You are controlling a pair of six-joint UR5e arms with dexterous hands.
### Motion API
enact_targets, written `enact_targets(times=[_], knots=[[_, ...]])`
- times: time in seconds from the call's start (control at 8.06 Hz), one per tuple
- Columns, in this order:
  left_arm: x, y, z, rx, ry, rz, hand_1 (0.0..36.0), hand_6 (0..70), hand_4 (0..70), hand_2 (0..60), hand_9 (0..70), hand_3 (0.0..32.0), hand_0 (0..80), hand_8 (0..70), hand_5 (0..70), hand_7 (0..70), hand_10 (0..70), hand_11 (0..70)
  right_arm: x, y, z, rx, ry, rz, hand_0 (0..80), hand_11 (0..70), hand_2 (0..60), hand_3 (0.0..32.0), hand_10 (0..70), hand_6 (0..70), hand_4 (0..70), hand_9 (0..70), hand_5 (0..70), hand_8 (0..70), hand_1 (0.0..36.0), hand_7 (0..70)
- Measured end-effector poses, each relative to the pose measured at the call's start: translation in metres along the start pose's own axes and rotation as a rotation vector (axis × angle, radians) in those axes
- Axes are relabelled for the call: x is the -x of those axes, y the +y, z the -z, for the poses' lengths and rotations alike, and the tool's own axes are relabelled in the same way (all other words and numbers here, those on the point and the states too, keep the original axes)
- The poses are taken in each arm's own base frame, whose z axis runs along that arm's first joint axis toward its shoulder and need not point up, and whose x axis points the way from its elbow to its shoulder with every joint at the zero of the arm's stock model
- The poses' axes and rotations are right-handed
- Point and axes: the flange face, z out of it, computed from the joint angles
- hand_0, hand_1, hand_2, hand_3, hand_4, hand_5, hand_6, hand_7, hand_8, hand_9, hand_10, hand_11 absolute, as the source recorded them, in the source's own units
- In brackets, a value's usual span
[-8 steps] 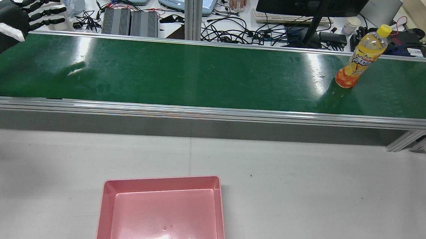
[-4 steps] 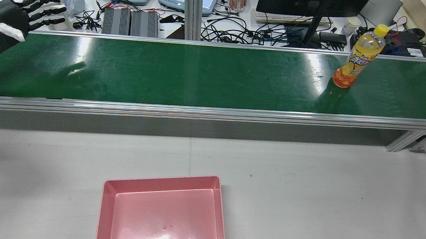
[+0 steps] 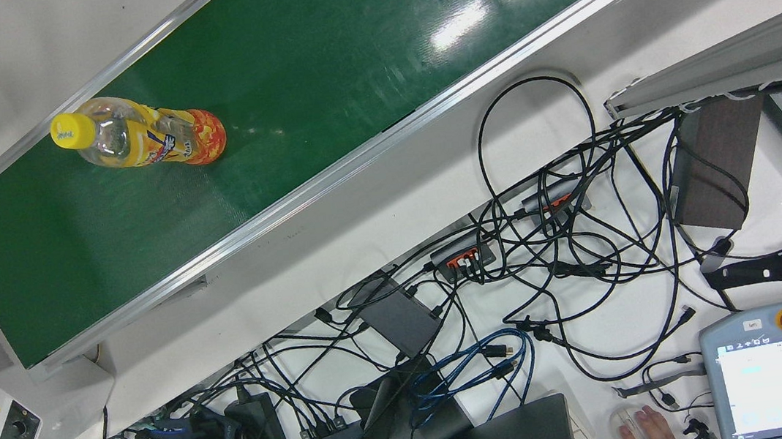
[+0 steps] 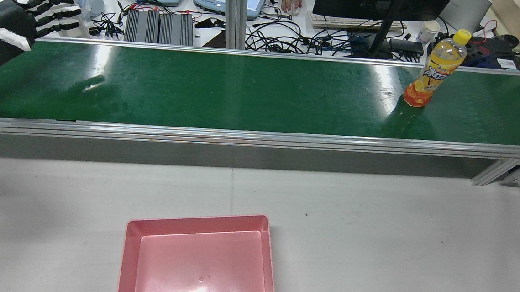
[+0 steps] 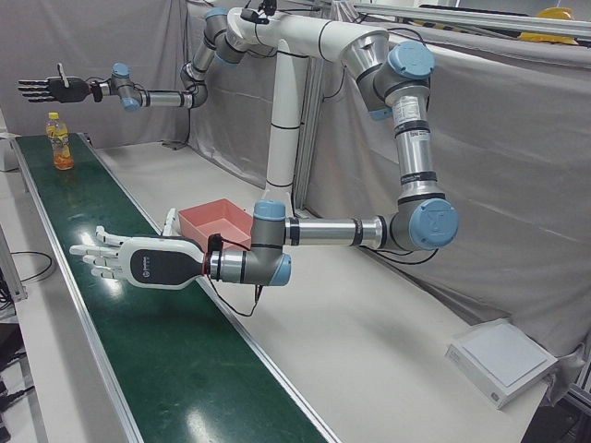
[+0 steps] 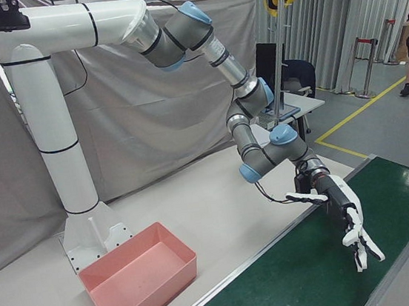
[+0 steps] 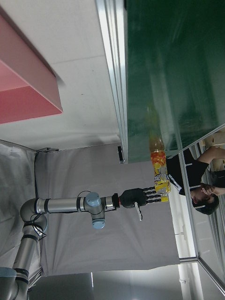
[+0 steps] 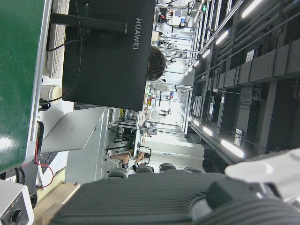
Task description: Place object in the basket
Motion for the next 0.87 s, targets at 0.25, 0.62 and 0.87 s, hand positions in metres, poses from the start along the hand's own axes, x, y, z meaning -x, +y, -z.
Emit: enact_targets(times=[0.25,0.62,0.87], knots=[[0.0003,0.0,0.0,0.0,-0.001,0.001,6.8,3.0,13.5,0.0,12.0,5.2,48.4,11.5,29.4,2.0,8.6,13.3,0.0,0.0,0.0,0.0,0.0,0.0,0.0,0.0,0.0,0.0,0.0,0.0,0.0,0.0,0.0,0.0,0.0,0.0],[0.0005,0.0001,-0.0001,0.0,-0.001,0.0,6.8,3.0,13.5,0.0,11.9,4.8,48.6,11.3,29.6,1.9,8.9,13.7,0.0,0.0,0.0,0.0,0.0,0.0,0.0,0.0,0.0,0.0,0.0,0.0,0.0,0.0,0.0,0.0,0.0,0.0],[0.0067,0.0012,-0.0015,0.002,-0.009,0.005,6.8,2.8,13.5,0.0,11.7,5.0,48.7,11.2,29.5,1.8,8.6,13.3,0.0,0.0,0.0,0.0,0.0,0.0,0.0,0.0,0.0,0.0,0.0,0.0,0.0,0.0,0.0,0.0,0.0,0.0]])
